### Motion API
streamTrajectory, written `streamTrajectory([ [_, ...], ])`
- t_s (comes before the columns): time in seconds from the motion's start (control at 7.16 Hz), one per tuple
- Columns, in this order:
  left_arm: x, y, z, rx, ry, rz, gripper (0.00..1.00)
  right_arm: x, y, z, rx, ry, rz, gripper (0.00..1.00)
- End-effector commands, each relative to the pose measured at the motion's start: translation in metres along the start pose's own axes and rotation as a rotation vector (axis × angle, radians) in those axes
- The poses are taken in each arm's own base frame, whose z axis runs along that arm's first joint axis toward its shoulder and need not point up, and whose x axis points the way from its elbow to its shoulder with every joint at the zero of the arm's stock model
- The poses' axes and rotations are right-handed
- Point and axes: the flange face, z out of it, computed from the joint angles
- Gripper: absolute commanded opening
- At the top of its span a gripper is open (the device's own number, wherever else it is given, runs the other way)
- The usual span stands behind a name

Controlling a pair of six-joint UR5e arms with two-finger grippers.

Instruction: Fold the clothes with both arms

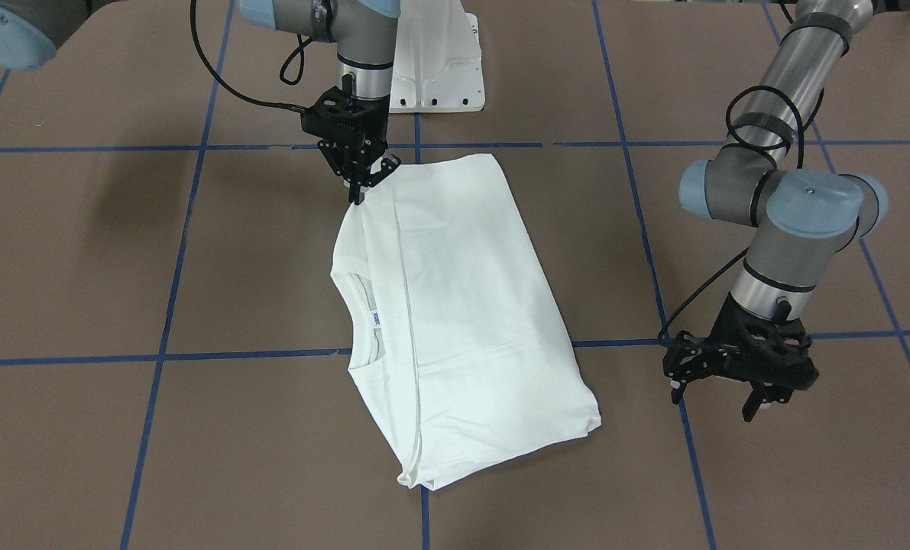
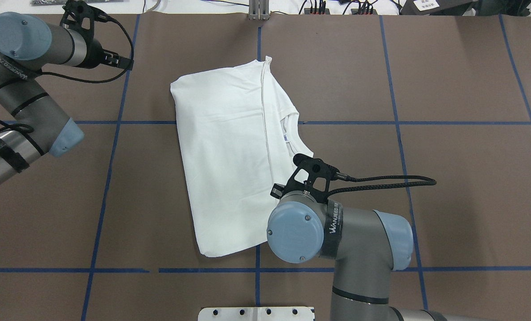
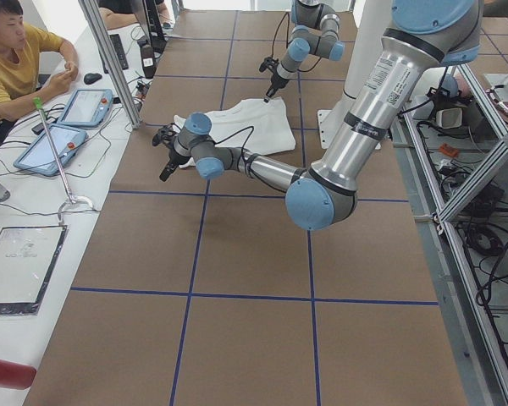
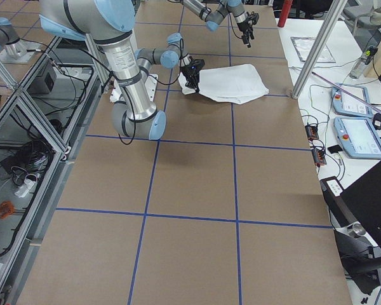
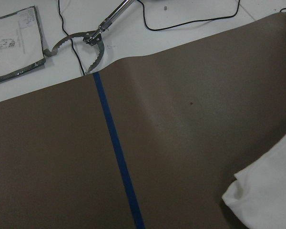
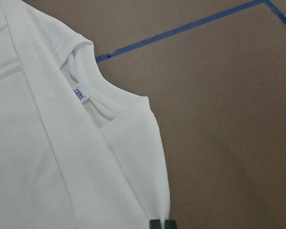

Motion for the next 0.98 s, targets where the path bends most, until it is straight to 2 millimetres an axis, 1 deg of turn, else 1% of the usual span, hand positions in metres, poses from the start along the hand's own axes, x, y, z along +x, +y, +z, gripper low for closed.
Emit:
streamTrajectory([
  [0.0,0.001,-0.001,-0.002,0.004,0.002,-0.019,1.0,0.016,0.015,-0.001,-0.007,0.009,-0.023,0.99],
  [0.14,0.0,0.003,-0.004,0.003,0.003,-0.018,1.0,0.013,0.01,-0.004,-0.008,0.001,-0.03,1.0],
  [0.28,-0.001,0.005,-0.007,0.005,0.007,-0.017,1.0,0.007,-0.007,-0.009,-0.003,-0.009,-0.048,1.0],
  [0.42,-0.001,0.007,-0.01,0.008,0.009,-0.016,1.0,-0.002,-0.028,-0.012,0.006,-0.017,-0.105,1.0],
  [0.56,-0.003,0.009,-0.01,0.005,0.007,-0.017,1.0,-0.017,-0.048,-0.01,0.017,-0.014,-0.115,1.0],
  [0.7,-0.002,0.008,-0.013,0.009,0.012,-0.015,1.0,-0.05,-0.059,0.0,0.017,0.01,-0.128,1.0],
  [0.84,-0.001,0.008,-0.014,0.009,0.014,-0.015,1.0,-0.08,-0.071,0.016,0.006,0.049,-0.133,1.0],
])
